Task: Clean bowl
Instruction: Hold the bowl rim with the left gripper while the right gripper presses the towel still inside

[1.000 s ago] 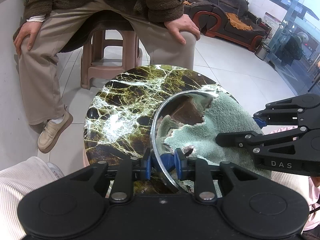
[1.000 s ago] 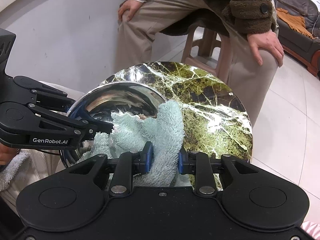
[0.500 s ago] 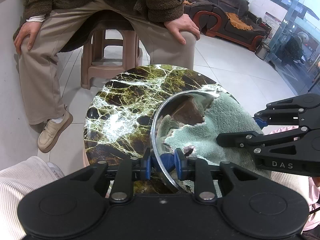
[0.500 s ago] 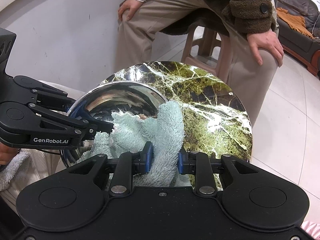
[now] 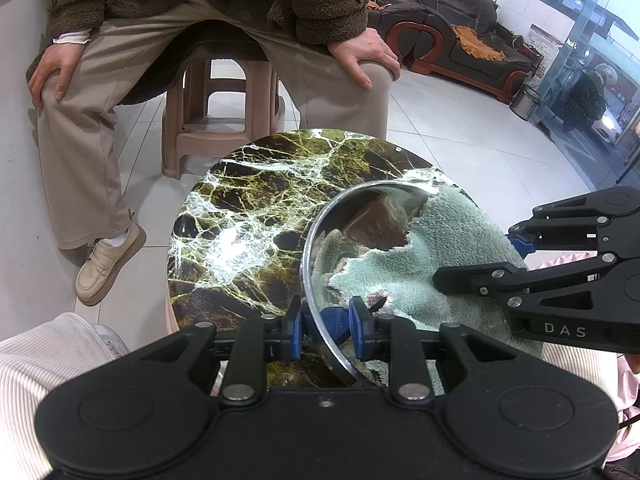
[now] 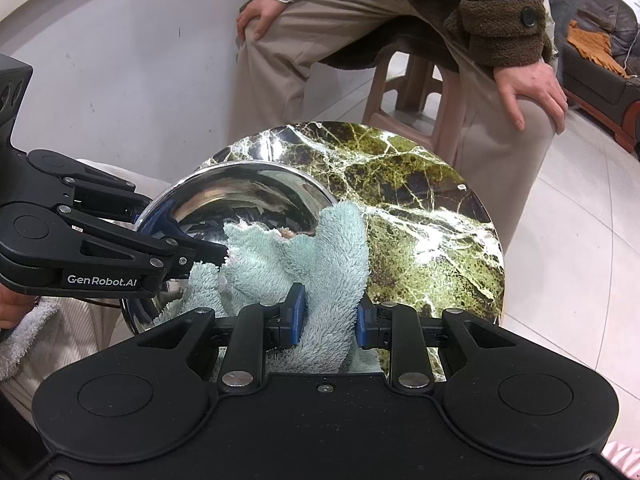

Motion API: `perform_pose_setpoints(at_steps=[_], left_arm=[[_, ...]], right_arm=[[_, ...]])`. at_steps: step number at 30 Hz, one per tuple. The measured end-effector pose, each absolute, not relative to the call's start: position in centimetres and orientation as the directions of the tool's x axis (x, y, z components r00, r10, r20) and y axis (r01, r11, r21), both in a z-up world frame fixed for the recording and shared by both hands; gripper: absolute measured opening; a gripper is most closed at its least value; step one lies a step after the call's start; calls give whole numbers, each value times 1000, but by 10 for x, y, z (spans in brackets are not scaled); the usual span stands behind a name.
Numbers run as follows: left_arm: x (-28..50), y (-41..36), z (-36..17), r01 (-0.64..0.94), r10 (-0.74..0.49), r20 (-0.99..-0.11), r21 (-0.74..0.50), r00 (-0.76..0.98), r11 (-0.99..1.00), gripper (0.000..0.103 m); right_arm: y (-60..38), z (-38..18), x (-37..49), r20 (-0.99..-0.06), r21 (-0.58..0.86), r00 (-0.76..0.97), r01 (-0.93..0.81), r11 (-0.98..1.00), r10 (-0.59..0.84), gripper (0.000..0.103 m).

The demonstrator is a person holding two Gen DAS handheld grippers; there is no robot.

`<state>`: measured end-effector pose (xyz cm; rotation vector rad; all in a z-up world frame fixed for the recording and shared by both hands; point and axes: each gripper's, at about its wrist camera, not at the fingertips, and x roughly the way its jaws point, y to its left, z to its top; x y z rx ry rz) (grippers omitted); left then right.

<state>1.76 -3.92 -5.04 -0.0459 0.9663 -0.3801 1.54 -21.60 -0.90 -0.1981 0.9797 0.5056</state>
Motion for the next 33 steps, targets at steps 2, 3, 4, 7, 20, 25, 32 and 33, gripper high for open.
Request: perform_pose_setpoints(at_steps=[2,3,4,7,20,25,32,33], left_arm=[[17,-39,-50,295,-336,-794,-206,507,933,22],[17,-39,-50,295,-336,-794,-206,507,933,22],[18,-39,-50,296,-336,-794,-206,507,933,22],[18,-39,-50,296,-337,-794,-207,506,933,22],[20,-37,-50,296,-337,-795,-208,504,932,22],[20,-37,-50,297,-338,-795,-208,504,932,22],[20,-37,-51,298,-338,-795,-207,504,932,22],[20,-37,-51,298,-338,-795,-207,504,932,22]], right_arm=[[-217,-9,15,-833,63,453,-494,867,318,25],[-217,-9,15,-833,62,453,-494,867,318,25],[-216,-9,15,-833,62,453,-493,868,317,25],[-216,-8,15,-833,61,453,-493,868,316,25],[-213,-8,14,-836,59,450,-494,868,313,26],[-212,-7,14,-837,57,450,-494,868,311,26],[-213,-7,14,-838,57,449,-495,867,311,26],[-213,-7,14,-838,55,449,-496,867,310,26]])
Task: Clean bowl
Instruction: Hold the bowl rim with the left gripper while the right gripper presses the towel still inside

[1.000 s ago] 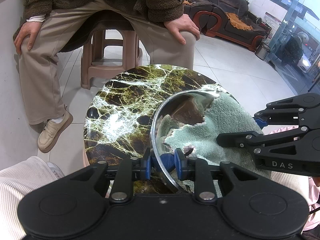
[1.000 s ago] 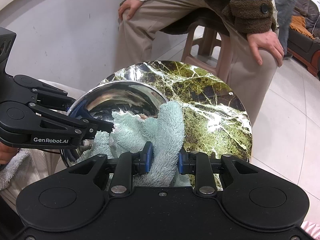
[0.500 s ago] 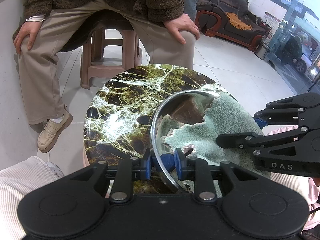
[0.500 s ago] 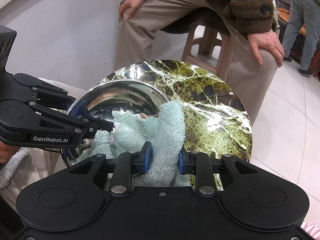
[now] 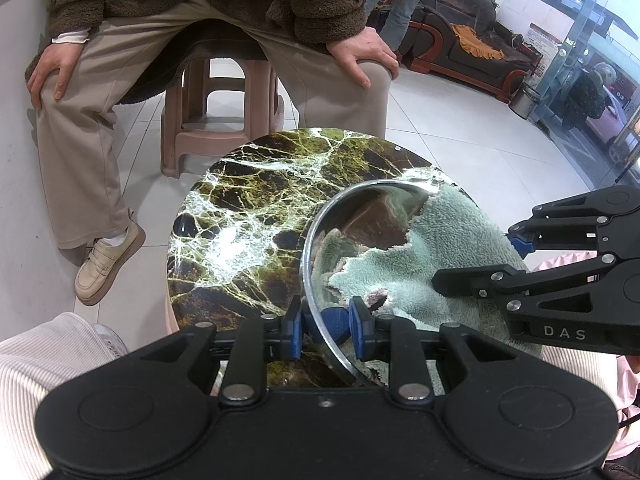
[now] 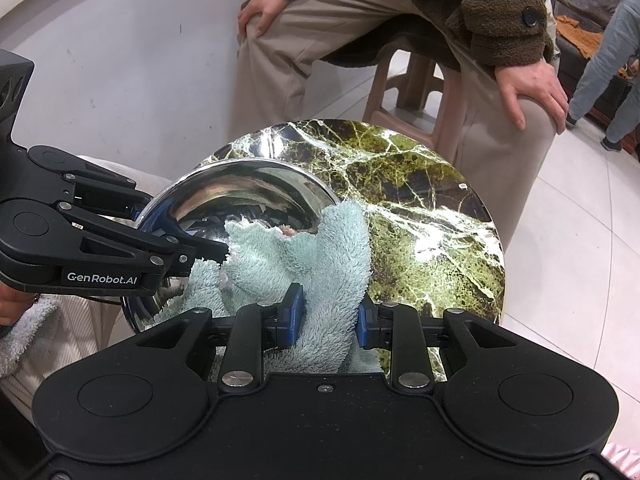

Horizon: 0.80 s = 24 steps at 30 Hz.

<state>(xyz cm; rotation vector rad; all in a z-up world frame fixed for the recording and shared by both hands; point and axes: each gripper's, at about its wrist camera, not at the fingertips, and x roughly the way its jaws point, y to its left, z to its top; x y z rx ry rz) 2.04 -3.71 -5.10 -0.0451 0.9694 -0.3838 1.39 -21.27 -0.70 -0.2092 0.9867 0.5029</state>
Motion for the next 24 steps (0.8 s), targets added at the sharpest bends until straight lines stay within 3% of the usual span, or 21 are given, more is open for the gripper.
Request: perform_pose_setpoints(at_steps=[24], left_arm=[[19,-38,-50,301,-337,-796,-205,502,931,22]], right_arm=[[-207,-7,12,-839,49,451,-497,867,306,26]])
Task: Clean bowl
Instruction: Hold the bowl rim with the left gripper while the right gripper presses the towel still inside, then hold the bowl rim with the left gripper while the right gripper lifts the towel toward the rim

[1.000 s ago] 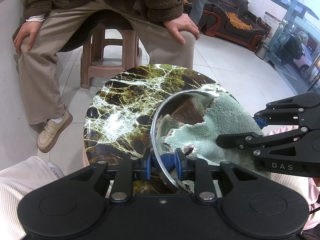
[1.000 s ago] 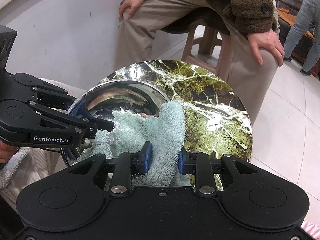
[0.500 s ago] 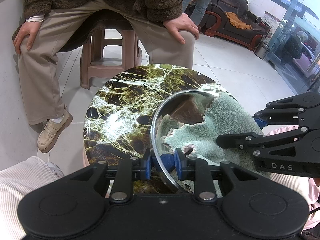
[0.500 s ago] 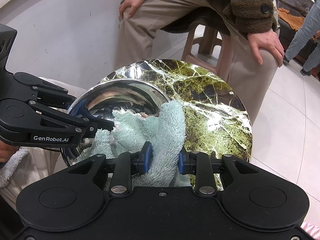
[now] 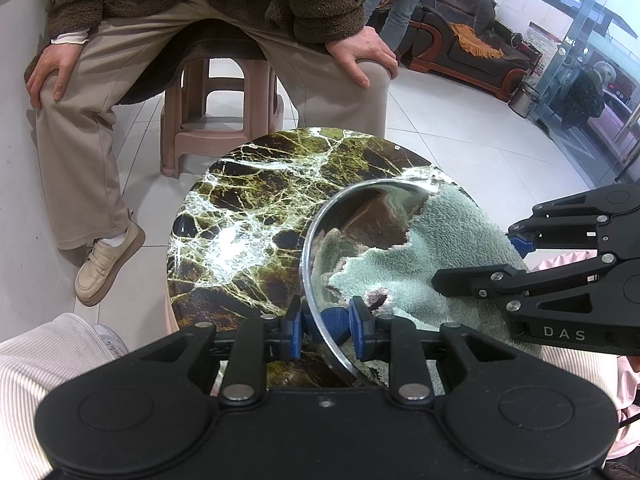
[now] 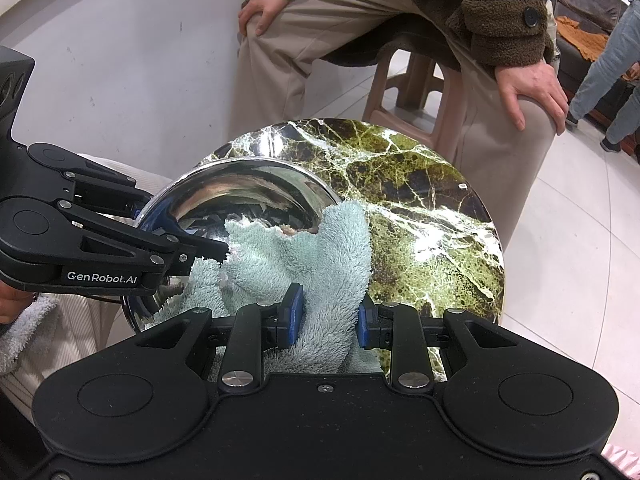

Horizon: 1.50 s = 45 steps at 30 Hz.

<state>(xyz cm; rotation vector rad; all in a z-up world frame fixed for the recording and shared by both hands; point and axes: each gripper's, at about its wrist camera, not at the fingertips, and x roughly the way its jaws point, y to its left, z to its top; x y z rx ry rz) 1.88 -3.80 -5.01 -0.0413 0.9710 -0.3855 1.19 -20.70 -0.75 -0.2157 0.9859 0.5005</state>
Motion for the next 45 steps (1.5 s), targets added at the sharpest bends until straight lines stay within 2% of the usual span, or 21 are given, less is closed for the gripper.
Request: perform_pose_setpoints(at_steps=[45], left_arm=[[16,-37,-50,315,-347,-796,-207,495,926,22]], right_arm=[[-224,27,11,-791,-45,555,-475,879,259,27]])
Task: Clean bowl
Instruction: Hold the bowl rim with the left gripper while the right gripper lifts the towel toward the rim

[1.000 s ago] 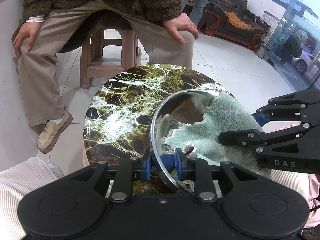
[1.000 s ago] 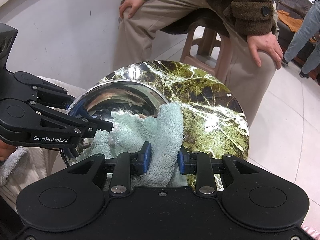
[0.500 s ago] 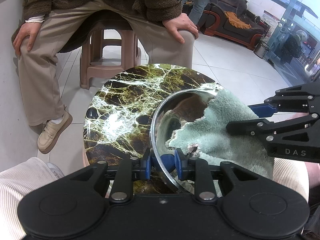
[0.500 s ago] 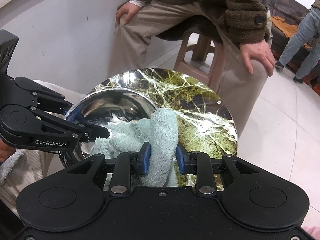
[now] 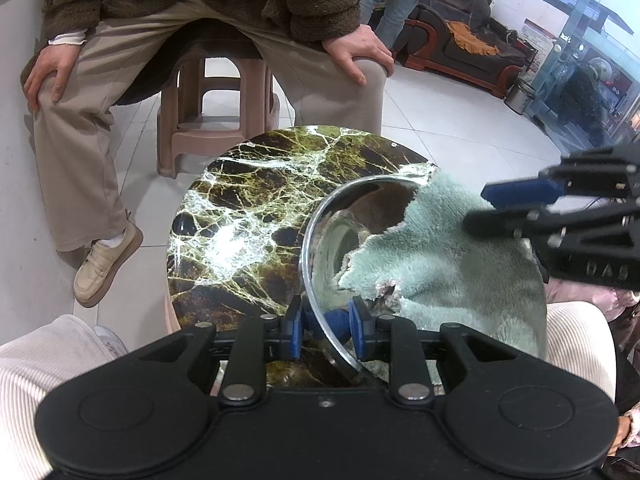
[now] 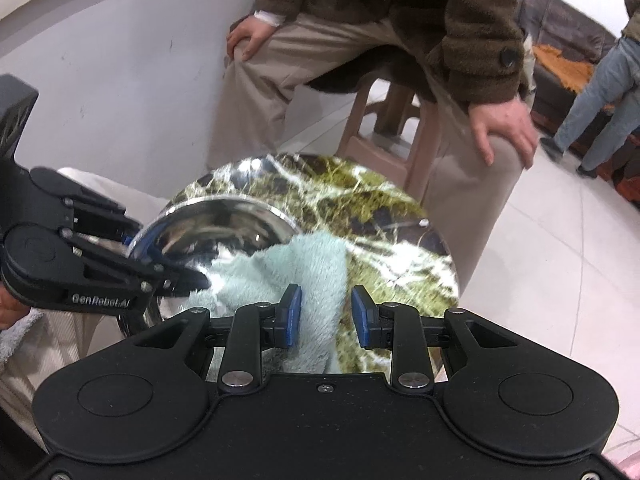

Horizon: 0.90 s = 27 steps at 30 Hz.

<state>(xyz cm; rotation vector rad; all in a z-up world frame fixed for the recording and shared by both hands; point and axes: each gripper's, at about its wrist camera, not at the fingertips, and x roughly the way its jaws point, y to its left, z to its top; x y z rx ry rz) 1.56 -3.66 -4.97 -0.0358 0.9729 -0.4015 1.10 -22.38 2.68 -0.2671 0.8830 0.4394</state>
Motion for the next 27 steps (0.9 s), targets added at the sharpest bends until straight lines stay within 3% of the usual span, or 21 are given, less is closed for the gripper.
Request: perform_pose_setpoints(at_steps=[27], left_arm=[[17,-38,-50,324,-352,-798,-208,489,923,23]], right_arm=[[-256,29,4,-753,30,600,-379,925,270,29]])
